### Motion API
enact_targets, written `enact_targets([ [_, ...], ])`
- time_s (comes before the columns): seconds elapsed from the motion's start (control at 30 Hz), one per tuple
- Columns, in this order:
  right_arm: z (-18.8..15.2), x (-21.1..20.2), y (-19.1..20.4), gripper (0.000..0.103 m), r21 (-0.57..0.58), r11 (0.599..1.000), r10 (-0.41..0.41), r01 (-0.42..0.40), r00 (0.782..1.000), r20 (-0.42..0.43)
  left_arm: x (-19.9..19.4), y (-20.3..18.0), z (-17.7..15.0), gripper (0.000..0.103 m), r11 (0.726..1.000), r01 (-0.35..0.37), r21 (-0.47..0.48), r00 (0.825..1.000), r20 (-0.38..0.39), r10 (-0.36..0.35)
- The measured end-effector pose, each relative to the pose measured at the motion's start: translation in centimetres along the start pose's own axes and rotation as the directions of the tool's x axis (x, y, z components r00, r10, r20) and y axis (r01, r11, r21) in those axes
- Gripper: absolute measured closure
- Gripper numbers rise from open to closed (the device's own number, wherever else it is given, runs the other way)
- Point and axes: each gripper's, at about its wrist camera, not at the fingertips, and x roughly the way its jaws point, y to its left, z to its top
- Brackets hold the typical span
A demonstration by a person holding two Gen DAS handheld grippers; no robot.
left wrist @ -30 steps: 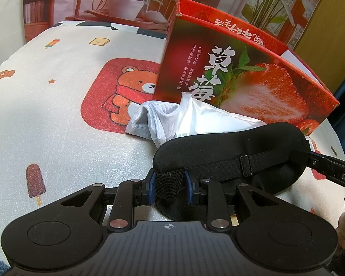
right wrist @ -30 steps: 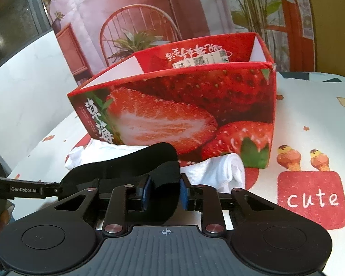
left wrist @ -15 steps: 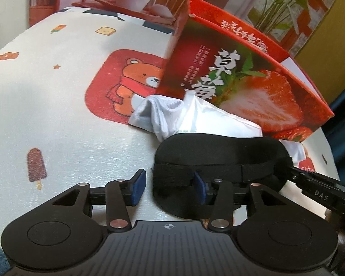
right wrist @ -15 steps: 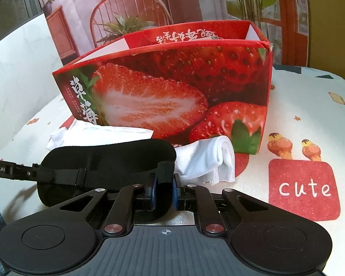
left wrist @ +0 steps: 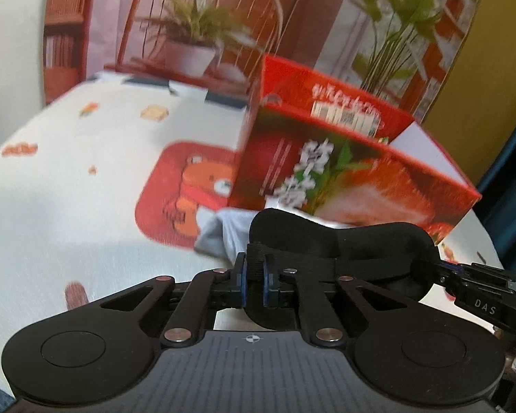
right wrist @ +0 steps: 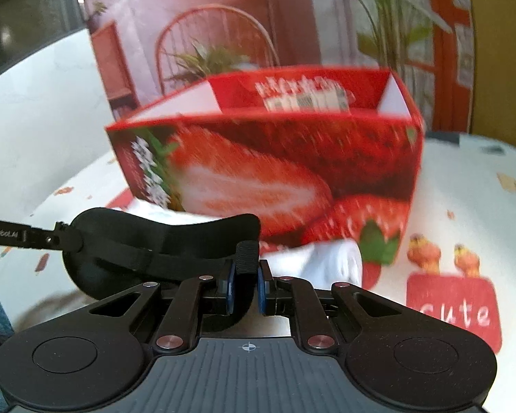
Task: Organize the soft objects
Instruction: 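Lift the black eye mask with both grippers over the red box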
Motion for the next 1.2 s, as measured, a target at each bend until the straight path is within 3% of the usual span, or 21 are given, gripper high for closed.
enact_targets([
  [0.2,1.4,-1.4,0.8,0.092,-0.044,0.999,0.018,-0.015,0.998,0.065,-1.8,-0.8,1.1,0.094,1.0,-0.001,0.027,0.997,0.079,-0.001],
  [0.47,2.3,-2.6,0.8,0.092,-0.044,0.999,0.009,-0.005,0.994,0.104,-2.2,-1.4,2.3,0.094,0.998,0.001,0.06,0.993,0.115,-0.008],
  [0.8,4.2,-5.0,0.8,0.092,-0.052,0.999,-0.004,0.014,0.982,0.189,-4.0,-3.2,5.2,0.094,0.988,0.018,0.154,0.975,0.217,-0.052],
  [1.2,7.8,-6.3,-0.2,0.092,-0.035,0.999,-0.023,0.033,0.968,0.249,-4.0,-5.1,7.6,0.094,0.977,0.034,0.21,0.964,0.251,-0.087],
])
